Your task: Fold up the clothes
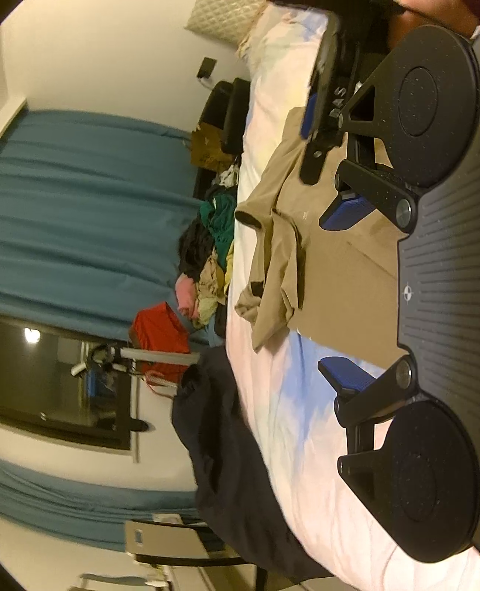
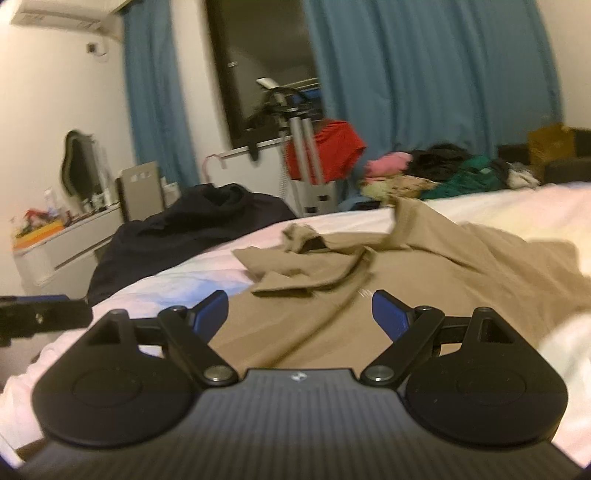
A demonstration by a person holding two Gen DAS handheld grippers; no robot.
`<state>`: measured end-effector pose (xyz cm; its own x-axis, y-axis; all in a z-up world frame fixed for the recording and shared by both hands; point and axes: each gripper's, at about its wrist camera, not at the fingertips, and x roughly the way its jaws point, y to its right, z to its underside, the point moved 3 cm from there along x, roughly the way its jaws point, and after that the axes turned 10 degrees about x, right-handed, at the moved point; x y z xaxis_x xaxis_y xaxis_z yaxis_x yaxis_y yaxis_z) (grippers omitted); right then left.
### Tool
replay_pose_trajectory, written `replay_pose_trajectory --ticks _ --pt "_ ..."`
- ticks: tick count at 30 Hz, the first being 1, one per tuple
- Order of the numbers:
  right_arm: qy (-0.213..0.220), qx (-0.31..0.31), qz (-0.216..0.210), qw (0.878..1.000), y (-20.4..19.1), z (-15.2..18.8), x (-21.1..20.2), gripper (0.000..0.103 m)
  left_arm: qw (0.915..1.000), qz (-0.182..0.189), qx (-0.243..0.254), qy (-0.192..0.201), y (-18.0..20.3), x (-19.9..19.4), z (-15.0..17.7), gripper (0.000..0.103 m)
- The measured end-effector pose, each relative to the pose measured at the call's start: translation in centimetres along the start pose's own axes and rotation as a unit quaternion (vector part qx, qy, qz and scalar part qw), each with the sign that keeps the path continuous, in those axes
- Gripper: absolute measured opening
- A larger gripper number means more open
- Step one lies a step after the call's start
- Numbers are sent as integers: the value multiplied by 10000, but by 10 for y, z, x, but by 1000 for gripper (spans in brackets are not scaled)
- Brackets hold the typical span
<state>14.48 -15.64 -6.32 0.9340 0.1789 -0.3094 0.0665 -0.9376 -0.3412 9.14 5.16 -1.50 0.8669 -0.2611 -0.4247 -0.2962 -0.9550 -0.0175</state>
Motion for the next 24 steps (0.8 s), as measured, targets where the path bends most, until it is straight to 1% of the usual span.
replay_pose_trajectory --ticks 2,4,6,8,10,12,13,14,15,16,17,18,20,22,24 --pt "-195 -280 -72 9994 -10 -6 25 82 9999 -32 -141 -12 -11 4 1 77" --pt "-447 -539 -215 9973 -21 -9 55 77 9996 -97 -278 -20 -22 8 3 77" --pt "-619 -940 -325 9931 -35 -8 84 77 9989 -170 -419 -102 -33 17 8 77" --pt "-715 -1469 -317 9861 -48 -5 111 75 9982 -194 -528 -196 -40 26 12 77" --pt "-732 -2019 -232 9764 -59 1 138 75 9974 -207 -637 -277 -46 33 16 77" --pt "-882 -2320 -108 9686 -64 9 163 75 9971 -149 -667 -333 -49 38 21 77" --pt "-1048 -2454 18 9637 -64 14 175 65 9971 -125 -656 -362 -49 41 23 77" --pt "-1241 -2463 127 9611 -61 18 184 38 9972 -119 -631 -393 -48 43 24 77" --pt "-1435 -2438 227 9589 -57 21 193 23 9972 -112 -610 -427 -47 45 26 77" --pt "-1375 -2238 240 9646 -51 17 193 9 9971 -96 -594 -458 -46 47 27 77" --pt "-1245 -1988 229 9718 -44 11 192 6 9971 -74 -586 -474 -44 49 28 77" --pt "-1115 -1737 217 9782 -38 5 190 6 9972 -43 -585 -471 -43 49 28 77" --pt "-627 -1182 219 9908 -23 -19 182 5 9971 33 -589 -471 -39 51 29 77" --pt "-144 -681 413 9967 -4 -46 180 5 9973 125 -547 -469 -33 54 29 77" --pt "275 -165 743 9967 20 -73 181 5 9976 189 -486 -456 -29 55 30 77"
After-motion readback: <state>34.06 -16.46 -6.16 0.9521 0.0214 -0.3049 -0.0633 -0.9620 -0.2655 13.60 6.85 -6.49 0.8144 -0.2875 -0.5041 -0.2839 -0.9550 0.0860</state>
